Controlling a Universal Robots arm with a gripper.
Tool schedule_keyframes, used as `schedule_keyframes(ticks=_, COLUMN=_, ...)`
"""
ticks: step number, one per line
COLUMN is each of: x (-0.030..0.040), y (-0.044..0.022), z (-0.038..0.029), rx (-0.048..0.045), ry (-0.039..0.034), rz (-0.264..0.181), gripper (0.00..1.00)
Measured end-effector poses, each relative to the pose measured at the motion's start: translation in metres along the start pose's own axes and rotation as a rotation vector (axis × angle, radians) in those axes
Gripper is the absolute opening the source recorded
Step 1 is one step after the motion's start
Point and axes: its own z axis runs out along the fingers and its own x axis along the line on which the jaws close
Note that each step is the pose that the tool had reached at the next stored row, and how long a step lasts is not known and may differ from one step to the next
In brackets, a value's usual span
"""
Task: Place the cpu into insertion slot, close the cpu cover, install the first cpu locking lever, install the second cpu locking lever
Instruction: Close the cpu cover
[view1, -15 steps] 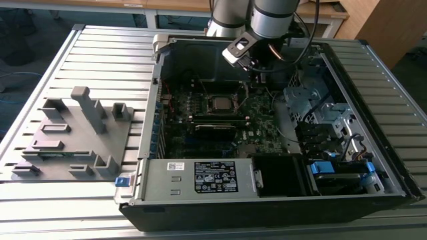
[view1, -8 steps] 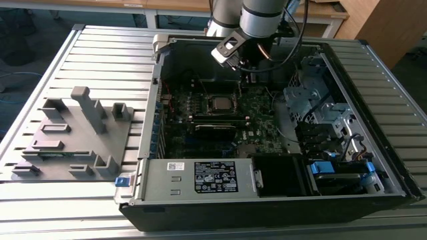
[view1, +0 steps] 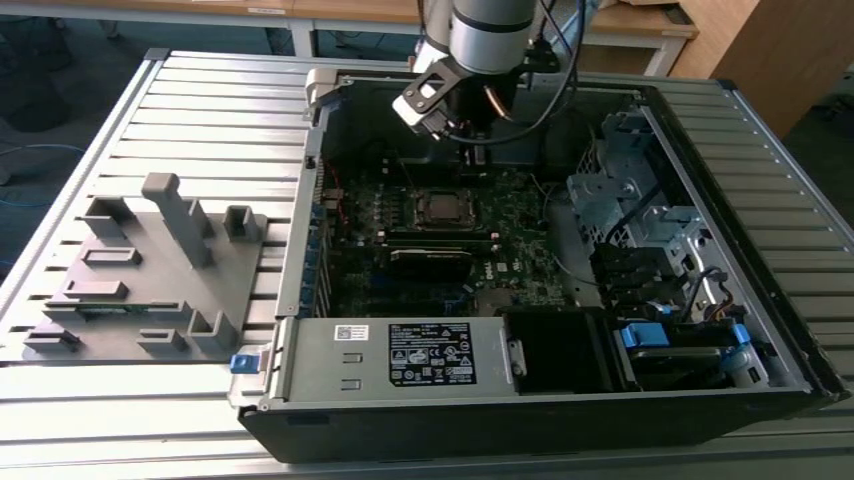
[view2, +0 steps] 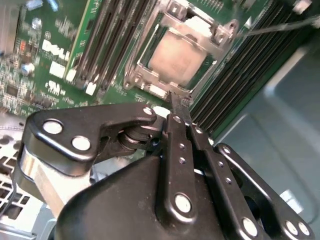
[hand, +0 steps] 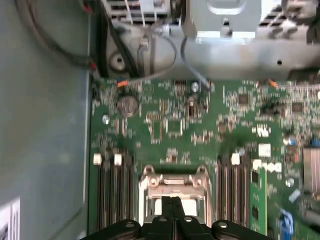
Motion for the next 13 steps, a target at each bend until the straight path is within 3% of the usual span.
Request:
schedule_keyframes(ticks=3, x=0.0, y=-0.0063, z=-0.0001, rx=-0.0007, ry=0.0001, rz=0.0, gripper=0.1)
schedule_keyframes(ticks=9, x=-0.0001, y=-0.0066, z=-0.0002, rx=0.0004, ry=0.0, rz=0.0, gripper=0.1)
schedule_keyframes(ticks=12, x=-0.0001, y=-0.0066, z=0.0003, rx=0.0168, ry=-0.0002, rz=0.0, gripper=0.1)
schedule_keyframes(ticks=13, x=-0.0001, y=-0.0067, z=0.0002, rx=0.0183, ry=-0.0004, rz=0.0, gripper=0.1)
